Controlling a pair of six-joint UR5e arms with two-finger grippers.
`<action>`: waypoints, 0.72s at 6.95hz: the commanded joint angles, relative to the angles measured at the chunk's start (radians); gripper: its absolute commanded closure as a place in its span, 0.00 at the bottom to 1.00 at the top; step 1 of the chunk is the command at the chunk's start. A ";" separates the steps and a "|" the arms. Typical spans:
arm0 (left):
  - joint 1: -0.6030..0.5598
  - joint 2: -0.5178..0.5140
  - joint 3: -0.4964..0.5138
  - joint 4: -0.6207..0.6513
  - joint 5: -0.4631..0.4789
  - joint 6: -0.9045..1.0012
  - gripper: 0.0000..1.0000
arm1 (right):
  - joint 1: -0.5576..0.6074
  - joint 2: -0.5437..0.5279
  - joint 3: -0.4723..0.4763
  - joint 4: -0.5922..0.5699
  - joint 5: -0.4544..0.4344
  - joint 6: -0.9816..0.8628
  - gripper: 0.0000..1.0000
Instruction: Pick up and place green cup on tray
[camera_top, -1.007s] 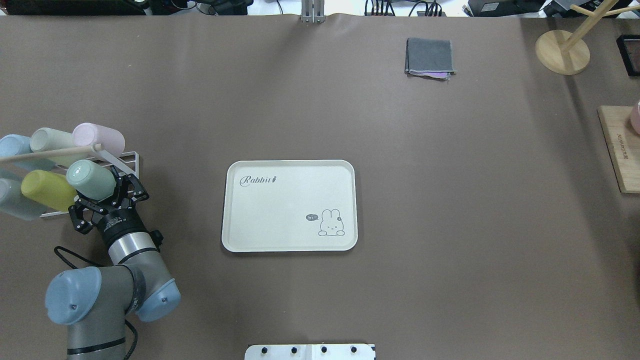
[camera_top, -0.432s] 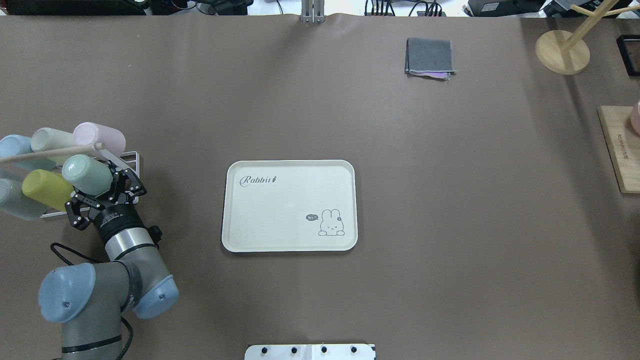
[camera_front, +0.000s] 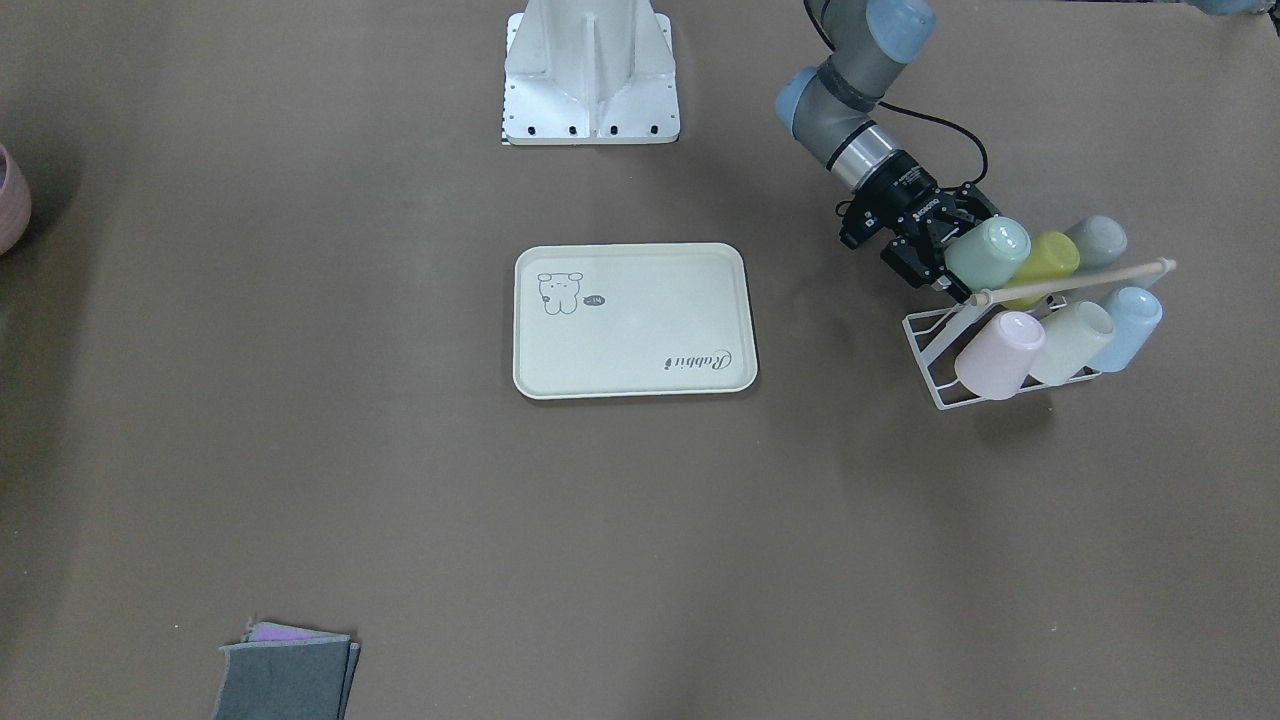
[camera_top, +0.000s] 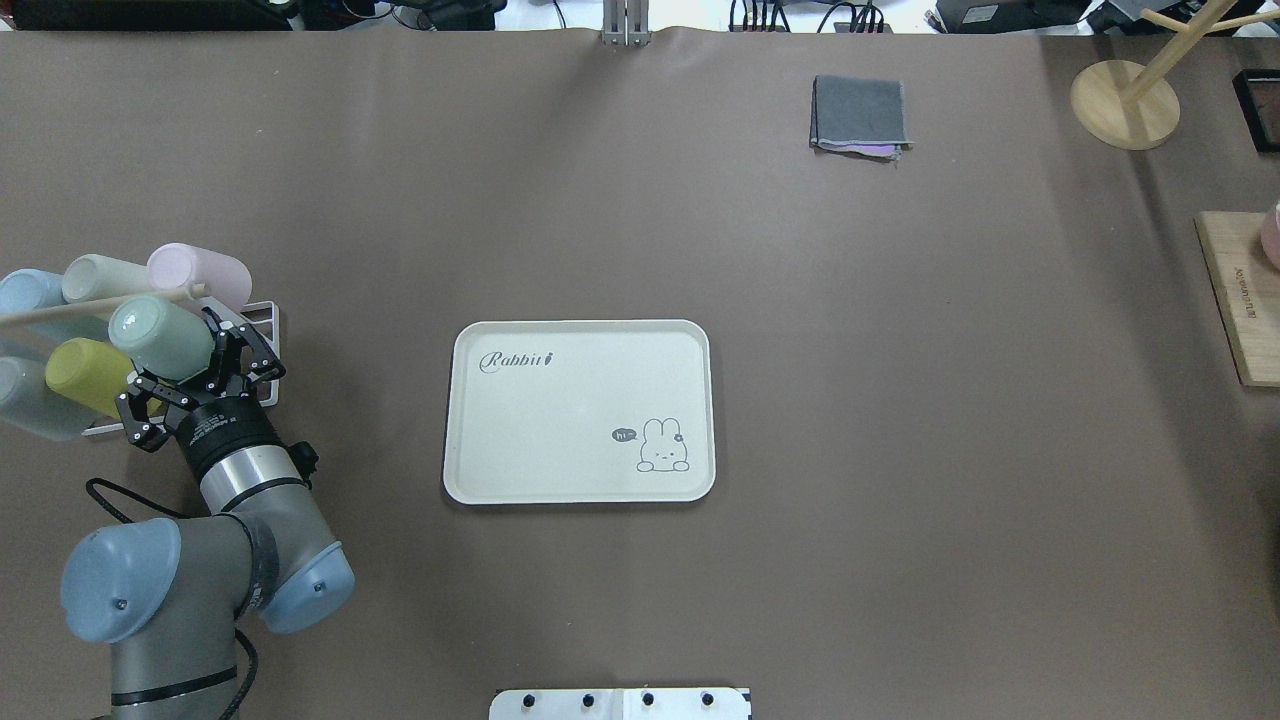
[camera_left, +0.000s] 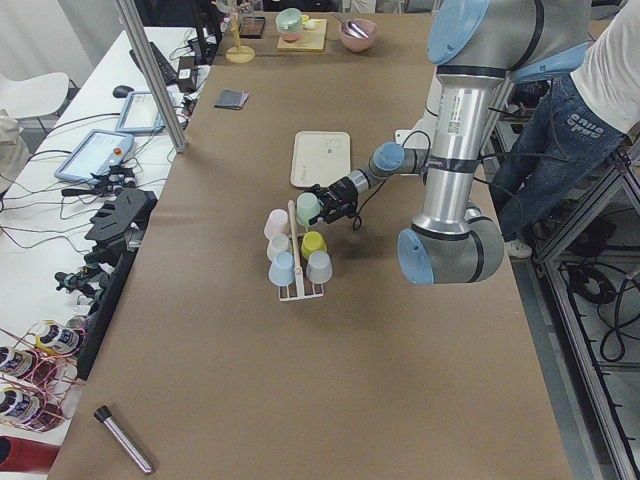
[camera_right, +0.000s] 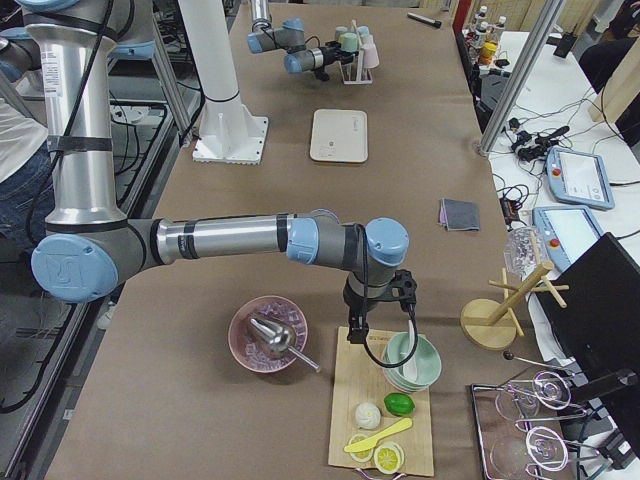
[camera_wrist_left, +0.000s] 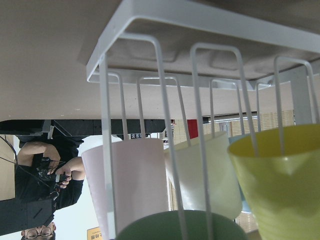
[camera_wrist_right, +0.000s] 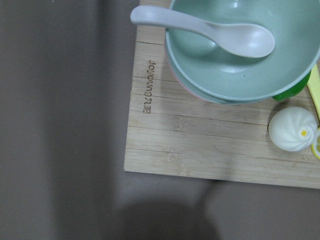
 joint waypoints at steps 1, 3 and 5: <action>0.000 -0.002 -0.047 0.051 -0.001 0.001 0.22 | 0.002 0.000 0.000 0.000 0.003 0.000 0.00; -0.001 -0.002 -0.069 0.061 -0.015 0.002 0.22 | 0.005 0.012 0.000 -0.011 0.004 0.000 0.00; -0.001 -0.005 -0.112 0.103 -0.017 0.005 0.22 | 0.011 0.013 0.002 -0.011 0.015 0.000 0.00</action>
